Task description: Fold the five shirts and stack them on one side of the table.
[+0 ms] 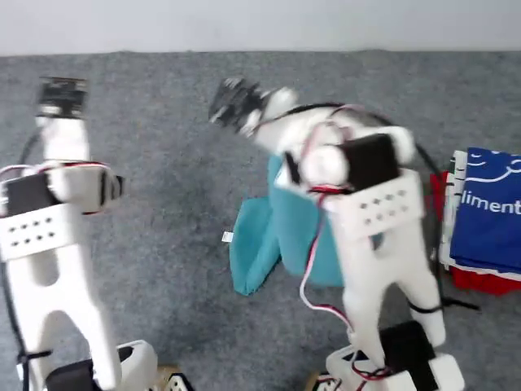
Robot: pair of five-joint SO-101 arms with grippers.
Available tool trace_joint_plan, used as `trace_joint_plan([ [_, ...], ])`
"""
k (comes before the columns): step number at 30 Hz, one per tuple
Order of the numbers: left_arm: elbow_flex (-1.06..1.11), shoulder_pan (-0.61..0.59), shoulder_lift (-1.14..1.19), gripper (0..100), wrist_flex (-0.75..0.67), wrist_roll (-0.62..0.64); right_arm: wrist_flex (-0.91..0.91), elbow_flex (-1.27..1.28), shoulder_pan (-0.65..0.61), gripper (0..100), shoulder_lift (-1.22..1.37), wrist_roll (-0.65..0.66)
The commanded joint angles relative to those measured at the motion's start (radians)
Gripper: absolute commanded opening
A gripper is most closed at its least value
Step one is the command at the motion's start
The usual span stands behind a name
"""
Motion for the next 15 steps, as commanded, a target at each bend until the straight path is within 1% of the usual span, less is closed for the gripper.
trace_joint_plan([
  [1,-0.09,-0.077,-0.043,20,0.043,-0.063,0.088,0.038,-0.067,0.9,0.007,-0.006],
  [4,-0.113,-0.114,-0.043,20,0.061,-0.084,0.087,0.121,-0.088,0.9,-0.005,-0.046],
  [9,-0.116,-0.147,-0.043,20,0.061,-0.092,0.09,0.313,-0.16,0.9,-0.058,-0.048],
  [12,-0.116,-0.147,-0.043,20,0.061,-0.092,0.088,0.439,-0.205,1.3,-0.105,-0.051],
  [14,-0.114,-0.144,-0.043,20,0.061,-0.092,0.087,0.466,-0.209,4.6,-0.127,-0.103],
  [15,-0.114,-0.143,-0.041,20,0.06,-0.092,0.087,0.465,-0.203,8.6,-0.137,-0.14],
])
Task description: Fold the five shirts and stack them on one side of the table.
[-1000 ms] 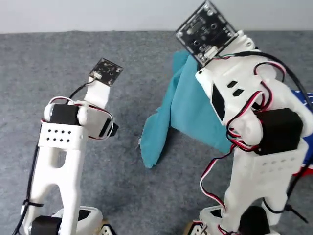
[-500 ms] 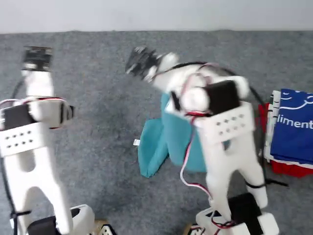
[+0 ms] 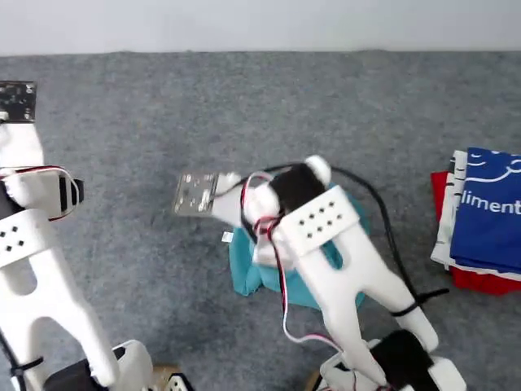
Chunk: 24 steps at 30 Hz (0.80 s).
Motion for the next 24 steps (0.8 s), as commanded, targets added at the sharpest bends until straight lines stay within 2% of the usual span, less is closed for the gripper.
trace_joint_plan([
  [1,-0.045,-0.002,-0.038,20,0.003,-0.011,0.039,-0.002,0.007,13.4,-0.077,-0.101],
  [3,-0.045,-0.002,-0.035,20,0.002,-0.011,0.039,-0.051,0.045,21.8,-0.091,-0.15],
  [5,-0.045,0.0,-0.031,20,0.0,-0.011,0.036,-0.121,0.082,24.7,-0.09,-0.18],
  [10,-0.044,0.0,-0.031,20,-0.002,-0.012,-0.035,-0.192,0.222,19.1,-0.007,-0.233],
  [14,-0.016,0.0,-0.031,20,-0.043,-0.017,-0.087,-0.192,0.263,11.7,0.14,-0.233],
  [19,0.004,-0.002,-0.037,20,-0.052,-0.025,-0.143,-0.199,0.159,2.8,0.367,-0.233],
  [24,0.004,-0.006,-0.038,20,-0.055,-0.025,-0.286,-0.354,-0.018,1.5,0.582,-0.233],
])
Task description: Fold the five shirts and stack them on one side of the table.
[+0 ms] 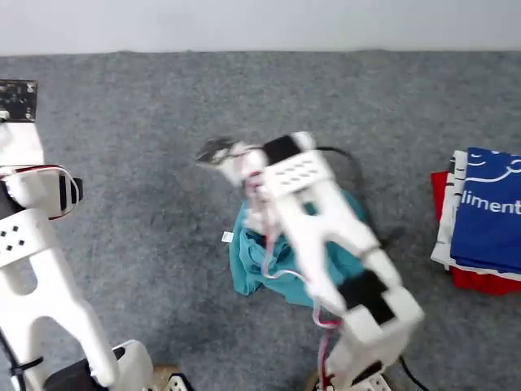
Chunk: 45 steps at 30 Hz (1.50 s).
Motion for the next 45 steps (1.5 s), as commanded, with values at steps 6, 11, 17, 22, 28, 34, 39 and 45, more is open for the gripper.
trace_joint_plan([
  [6,-0.012,-0.054,-0.038,20,-0.026,-0.009,-0.082,-0.588,-0.197,1.5,0.24,-0.009],
  [11,-0.007,-0.141,-0.034,20,-0.048,-0.058,0.108,-0.839,-0.183,1.9,0.302,-0.008],
  [17,-0.005,-0.17,-0.031,20,-0.048,-0.075,0.263,-0.844,-0.125,2.1,0.329,-0.028],
  [22,-0.005,-0.166,-0.031,20,-0.048,-0.075,0.262,-0.689,-0.111,13.5,0.275,-0.029],
  [28,-0.005,-0.166,-0.029,20,-0.048,-0.075,0.26,-0.535,-0.113,15.8,0.243,-0.031],
  [34,-0.004,-0.164,-0.029,20,-0.048,-0.075,0.254,-0.526,-0.111,16.1,0.355,-0.083],
  [39,0.027,-0.164,-0.031,20,-0.048,-0.075,0.249,-0.528,-0.111,16.1,0.453,-0.089],
  [45,0.053,-0.167,-0.037,20,-0.044,-0.077,0.26,-0.526,-0.085,15.8,0.483,-0.089],
])
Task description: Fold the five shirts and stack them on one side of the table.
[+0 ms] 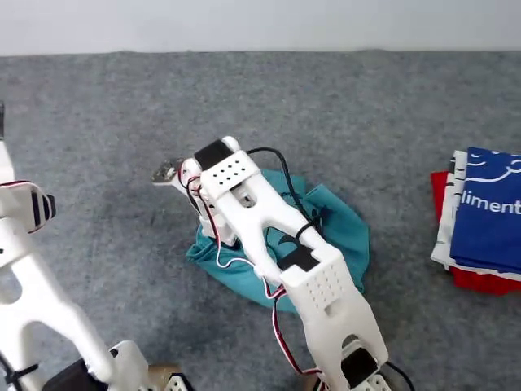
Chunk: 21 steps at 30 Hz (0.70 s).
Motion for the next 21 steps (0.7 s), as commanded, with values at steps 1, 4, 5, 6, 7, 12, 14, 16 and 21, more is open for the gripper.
trace_joint_plan([
  [1,-0.005,-0.003,-0.037,20,-0.017,-0.011,0.044,-0.006,0.033,15.8,-0.027,-0.009],
  [4,-0.005,-0.003,-0.038,20,-0.018,-0.011,0.044,-0.006,0.038,16.1,-0.087,-0.009],
  [5,-0.005,-0.003,-0.038,20,-0.02,-0.011,0.044,-0.005,0.038,16.1,-0.111,-0.009],
  [6,-0.005,-0.003,-0.038,20,-0.02,-0.011,0.044,-0.002,0.036,16.2,-0.137,-0.008],
  [7,-0.005,-0.003,-0.038,20,-0.02,-0.011,0.044,0.0,0.035,16.2,-0.16,-0.008],
  [12,-0.005,-0.003,-0.038,20,-0.02,-0.011,0.044,0.034,0.039,16.2,-0.237,-0.003],
  [14,-0.005,-0.002,-0.038,20,-0.02,-0.011,0.044,0.083,0.035,16.2,-0.255,-0.003],
  [16,-0.005,-0.002,-0.038,20,-0.02,-0.011,0.044,0.13,0.033,16.2,-0.266,-0.003],
  [21,-0.005,-0.002,-0.038,20,-0.018,-0.011,0.038,0.16,0.035,16.2,-0.248,-0.002],
])
